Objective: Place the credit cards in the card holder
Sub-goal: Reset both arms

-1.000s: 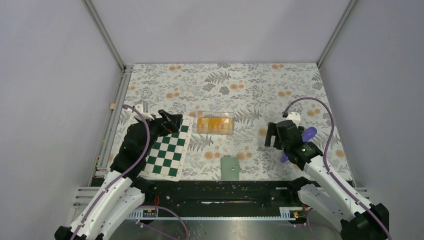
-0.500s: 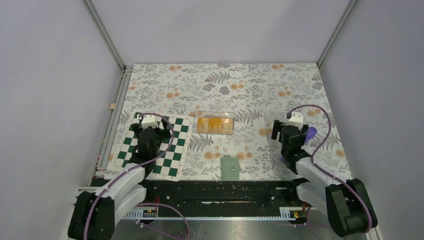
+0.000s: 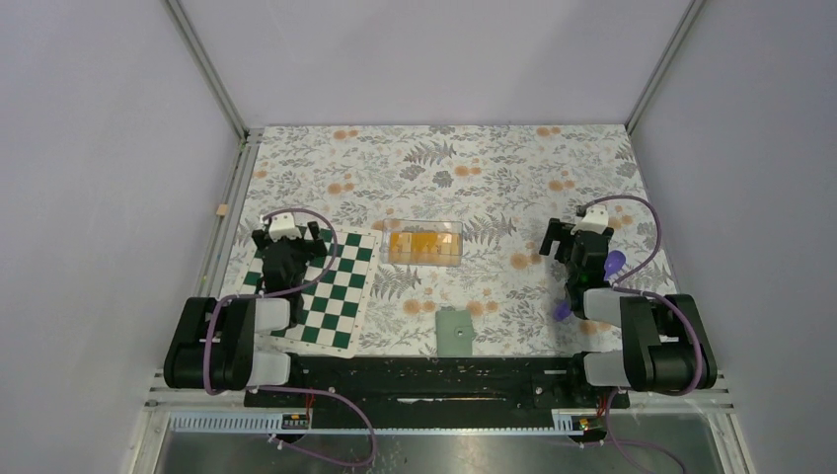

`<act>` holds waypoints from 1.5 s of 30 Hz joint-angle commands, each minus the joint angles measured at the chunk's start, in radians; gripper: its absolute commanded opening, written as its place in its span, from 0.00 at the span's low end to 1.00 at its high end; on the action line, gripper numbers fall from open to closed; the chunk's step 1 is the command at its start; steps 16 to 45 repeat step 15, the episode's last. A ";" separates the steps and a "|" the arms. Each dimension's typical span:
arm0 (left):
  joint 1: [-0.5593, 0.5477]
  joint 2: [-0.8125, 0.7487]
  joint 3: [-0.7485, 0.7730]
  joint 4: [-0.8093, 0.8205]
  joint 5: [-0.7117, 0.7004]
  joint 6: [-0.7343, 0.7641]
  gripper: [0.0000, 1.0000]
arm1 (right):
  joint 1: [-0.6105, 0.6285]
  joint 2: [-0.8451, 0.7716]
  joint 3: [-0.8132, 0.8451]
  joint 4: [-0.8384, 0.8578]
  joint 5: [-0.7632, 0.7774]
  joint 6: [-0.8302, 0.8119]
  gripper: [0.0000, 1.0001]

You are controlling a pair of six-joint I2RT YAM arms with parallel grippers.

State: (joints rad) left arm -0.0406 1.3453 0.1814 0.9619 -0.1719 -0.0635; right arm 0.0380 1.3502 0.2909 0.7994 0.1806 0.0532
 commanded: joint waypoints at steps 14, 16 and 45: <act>0.011 0.002 0.084 0.049 0.152 0.027 0.99 | -0.006 0.004 -0.022 0.195 0.036 0.014 0.99; 0.011 0.002 0.083 0.049 0.151 0.027 0.99 | -0.006 0.005 -0.022 0.195 0.035 0.014 0.99; 0.011 0.002 0.083 0.049 0.151 0.027 0.99 | -0.006 0.005 -0.022 0.195 0.035 0.014 0.99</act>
